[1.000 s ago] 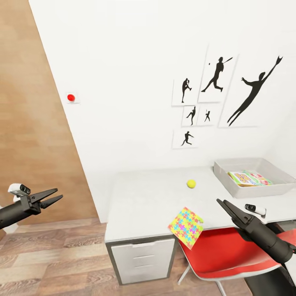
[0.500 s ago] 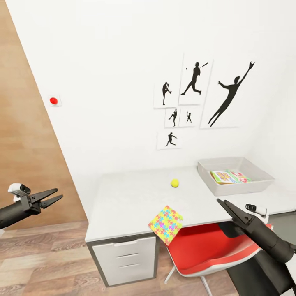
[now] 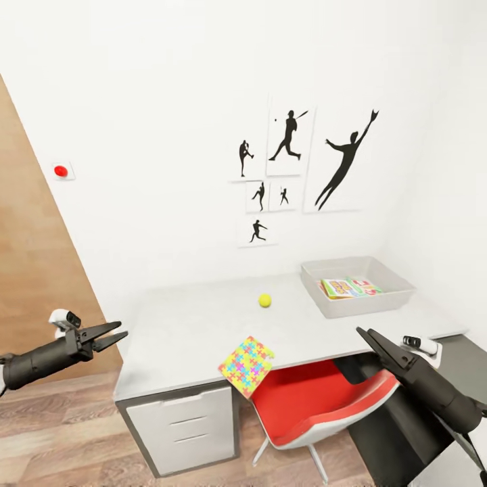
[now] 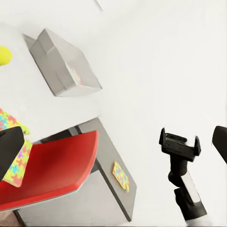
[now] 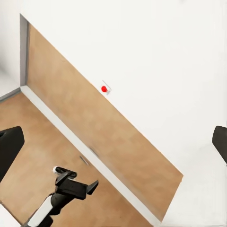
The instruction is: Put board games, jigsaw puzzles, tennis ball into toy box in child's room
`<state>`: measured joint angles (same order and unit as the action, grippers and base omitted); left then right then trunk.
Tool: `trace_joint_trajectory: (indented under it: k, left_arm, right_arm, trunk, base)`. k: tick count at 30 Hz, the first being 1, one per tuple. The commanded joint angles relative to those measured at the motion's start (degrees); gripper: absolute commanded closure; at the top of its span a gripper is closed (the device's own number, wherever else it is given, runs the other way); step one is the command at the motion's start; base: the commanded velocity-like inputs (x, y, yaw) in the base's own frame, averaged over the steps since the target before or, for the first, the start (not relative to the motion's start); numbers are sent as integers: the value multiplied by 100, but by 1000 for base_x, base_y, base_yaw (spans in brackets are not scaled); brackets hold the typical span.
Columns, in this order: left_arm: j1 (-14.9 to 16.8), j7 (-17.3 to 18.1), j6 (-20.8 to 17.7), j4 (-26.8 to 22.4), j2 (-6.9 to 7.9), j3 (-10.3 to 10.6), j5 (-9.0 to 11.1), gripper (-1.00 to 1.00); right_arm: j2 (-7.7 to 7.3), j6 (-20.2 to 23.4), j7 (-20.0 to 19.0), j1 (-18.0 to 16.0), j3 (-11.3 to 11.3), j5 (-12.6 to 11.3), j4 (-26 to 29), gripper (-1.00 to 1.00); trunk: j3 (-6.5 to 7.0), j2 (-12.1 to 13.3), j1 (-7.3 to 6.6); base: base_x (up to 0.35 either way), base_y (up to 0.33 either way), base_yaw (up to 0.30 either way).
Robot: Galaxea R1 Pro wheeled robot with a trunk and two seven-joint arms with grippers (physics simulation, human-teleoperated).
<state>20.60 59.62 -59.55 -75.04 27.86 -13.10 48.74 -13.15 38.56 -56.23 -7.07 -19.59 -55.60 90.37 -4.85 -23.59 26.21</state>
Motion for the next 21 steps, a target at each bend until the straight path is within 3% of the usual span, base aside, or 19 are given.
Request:
trace_joint_trajectory:
  k: [1,5,11,12,14,19,20,21]
  left_arm:
    - [6,0,-16,-2,-11,103,-11,-100]
    - [6,-206,-1,-2,-46,308,-6,-100]
    - [6,-1169,-4,23,-350,375,56,-100]
    - [6,-1403,-7,31,-497,363,61,-100]
    - [6,-1652,-13,38,-629,314,68,-100]
    - [14,-1915,-1,50,-731,168,66,-100]
    - [14,-2486,5,51,-992,149,68,-100]
    - [14,-2575,3,51,-1034,144,71,-100]
  right_arm:
    - [1,37,7,-5,-1,-30,-2,-100]
    - [6,31,33,-5,-1,-30,-11,-100]
    - [22,21,63,-5,-1,-30,-27,-100]
    - [22,20,66,-5,-1,-30,-28,-100]
    - [23,20,68,-5,-6,-30,-28,-100]
    - [23,14,69,-5,-4,-27,-28,-100]
    - [23,11,67,-5,-6,-26,-21,-100]
    - [23,11,66,-5,-7,-25,-21,-100]
  trunk:
    - [-11,-13,1]
    - [-9,-13,1]
    - [-8,-13,1]
    - [-8,-13,1]
    - [-8,-13,1]
    - [-8,-13,1]
    - [-8,-13,1]
    - [-8,-13,1]
  base:
    - [-219,-212,-26]
    - [-232,-214,-12]
    - [-114,-101,-2]
    - [-16,-14,0]
    - [-35,-12,0]
    - [-175,-125,0]
    - [-49,-40,0]
    - [-39,-32,0]
